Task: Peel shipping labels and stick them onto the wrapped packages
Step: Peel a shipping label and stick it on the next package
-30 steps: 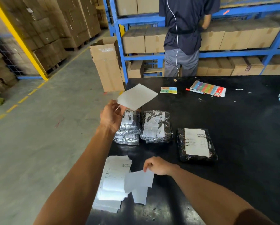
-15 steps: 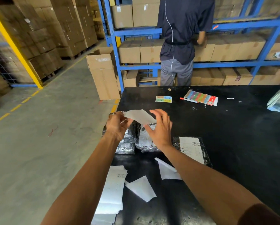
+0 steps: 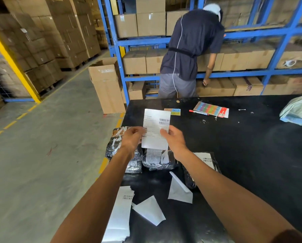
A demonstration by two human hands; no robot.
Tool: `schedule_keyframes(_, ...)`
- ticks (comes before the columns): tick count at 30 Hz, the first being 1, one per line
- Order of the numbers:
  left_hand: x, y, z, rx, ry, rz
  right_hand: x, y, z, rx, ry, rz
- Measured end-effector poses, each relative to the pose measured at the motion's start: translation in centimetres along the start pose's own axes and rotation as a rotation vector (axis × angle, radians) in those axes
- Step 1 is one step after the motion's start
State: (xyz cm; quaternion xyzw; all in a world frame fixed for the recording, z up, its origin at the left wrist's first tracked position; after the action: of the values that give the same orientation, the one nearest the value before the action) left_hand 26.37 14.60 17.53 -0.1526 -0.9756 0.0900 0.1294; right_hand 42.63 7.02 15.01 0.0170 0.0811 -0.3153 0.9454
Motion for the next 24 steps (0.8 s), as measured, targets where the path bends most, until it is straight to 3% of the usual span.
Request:
schedule_keyframes(4, -0.4, -0.5, 0.2, -0.001, 0.037, 0.021, 0.8, 0.2, -0.1, 0.010, -0.087, -0.011)
schedule_keyframes(10, -1.2, 0.0, 1.0, -0.012, 0.102, -0.014, 2.0, 0.0, 0.3, 0.124, -0.288, -0.156)
schedule_keyframes(15, -2.4, 1.1, 2.9, 0.052, 0.194, 0.050, 2.7, 0.1, -1.8, 0.047, -0.311, -0.054)
schedule_keyframes(24, -4.6, 3.5, 6.2, 0.101, 0.397, 0.081, 3.1, 1.2, -5.9, -0.056, -0.486, -0.036)
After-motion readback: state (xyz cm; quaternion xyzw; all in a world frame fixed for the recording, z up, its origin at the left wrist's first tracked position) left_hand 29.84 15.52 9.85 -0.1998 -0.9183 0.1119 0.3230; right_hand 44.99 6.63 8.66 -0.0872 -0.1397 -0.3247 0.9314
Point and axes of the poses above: each hand's wrist, its own y-axis towards the middle knuckle, its own x-axis out of the back of the hand, z = x × y, the point moved 6 cm from there along y, towards the middle knuckle, and after that the axes turned 10 degrees about y, right-handed, at the moved point
